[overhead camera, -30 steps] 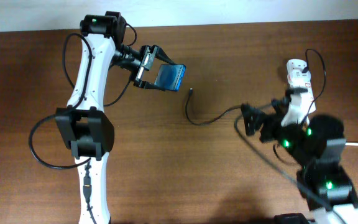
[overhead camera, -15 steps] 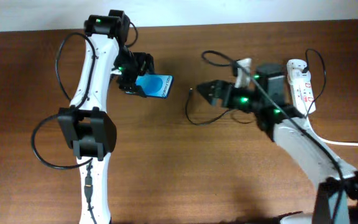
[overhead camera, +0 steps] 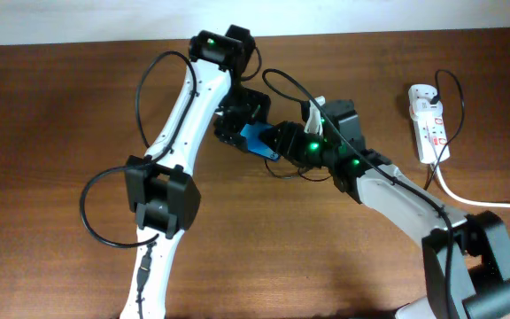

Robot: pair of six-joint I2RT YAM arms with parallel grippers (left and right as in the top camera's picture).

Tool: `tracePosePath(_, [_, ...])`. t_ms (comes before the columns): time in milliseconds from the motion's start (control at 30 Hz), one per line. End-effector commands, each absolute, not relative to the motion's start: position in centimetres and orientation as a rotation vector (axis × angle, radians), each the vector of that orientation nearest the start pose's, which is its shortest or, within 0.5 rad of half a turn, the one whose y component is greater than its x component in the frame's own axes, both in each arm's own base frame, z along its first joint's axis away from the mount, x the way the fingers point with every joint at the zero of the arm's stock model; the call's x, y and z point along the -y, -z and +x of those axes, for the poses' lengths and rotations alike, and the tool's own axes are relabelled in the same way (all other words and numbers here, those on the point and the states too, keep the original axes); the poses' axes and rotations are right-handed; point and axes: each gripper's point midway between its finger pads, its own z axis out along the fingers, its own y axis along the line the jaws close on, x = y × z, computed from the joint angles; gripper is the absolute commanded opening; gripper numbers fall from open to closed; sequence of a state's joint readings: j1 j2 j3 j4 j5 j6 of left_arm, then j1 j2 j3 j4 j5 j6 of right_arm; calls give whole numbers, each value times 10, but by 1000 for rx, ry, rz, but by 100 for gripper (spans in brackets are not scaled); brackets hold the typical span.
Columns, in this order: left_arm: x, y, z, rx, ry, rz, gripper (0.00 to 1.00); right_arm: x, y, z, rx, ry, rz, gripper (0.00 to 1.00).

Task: Plug charger to phone and switch on socket

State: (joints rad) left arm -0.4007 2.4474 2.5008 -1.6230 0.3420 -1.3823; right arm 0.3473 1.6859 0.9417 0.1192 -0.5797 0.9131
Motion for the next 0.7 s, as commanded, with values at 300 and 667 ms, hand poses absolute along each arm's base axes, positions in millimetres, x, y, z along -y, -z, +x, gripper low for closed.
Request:
tracePosePath(300, [247, -129, 405, -2983, 415, -1548, 0, -244, -117, 397, -2387, -1200, 360, 37])
tracePosePath(667, [248, -130, 404, -2989, 427, -1552, 0, -244, -117, 397, -2385, -1202, 360, 4])
